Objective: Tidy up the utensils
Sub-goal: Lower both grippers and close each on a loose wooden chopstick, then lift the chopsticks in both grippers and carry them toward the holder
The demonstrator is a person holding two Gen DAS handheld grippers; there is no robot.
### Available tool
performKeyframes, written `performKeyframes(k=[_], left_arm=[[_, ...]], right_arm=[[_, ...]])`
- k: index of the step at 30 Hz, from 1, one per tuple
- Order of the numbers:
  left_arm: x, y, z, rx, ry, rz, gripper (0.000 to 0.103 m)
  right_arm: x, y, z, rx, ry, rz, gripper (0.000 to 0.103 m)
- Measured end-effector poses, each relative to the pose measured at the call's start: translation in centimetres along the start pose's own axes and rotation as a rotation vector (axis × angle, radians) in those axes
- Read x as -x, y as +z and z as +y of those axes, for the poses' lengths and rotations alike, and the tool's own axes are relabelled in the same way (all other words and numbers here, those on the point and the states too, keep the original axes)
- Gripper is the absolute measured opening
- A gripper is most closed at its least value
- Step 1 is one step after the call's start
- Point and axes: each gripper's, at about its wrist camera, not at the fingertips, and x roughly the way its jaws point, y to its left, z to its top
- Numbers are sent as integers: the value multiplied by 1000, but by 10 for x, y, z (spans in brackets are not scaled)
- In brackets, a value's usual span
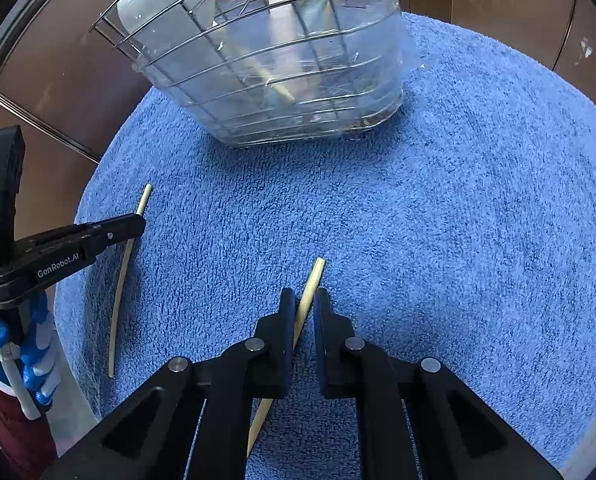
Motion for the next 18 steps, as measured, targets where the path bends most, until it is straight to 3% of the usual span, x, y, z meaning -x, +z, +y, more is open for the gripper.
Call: performKeyframes(k=[11, 18], left_arm=[[31, -29, 4, 26, 11, -54, 5], [75, -48, 5, 36, -1, -170, 5]], right_arm=[[27, -16, -9, 5, 56, -38, 7], [65, -27, -5, 47, 104, -129, 6]])
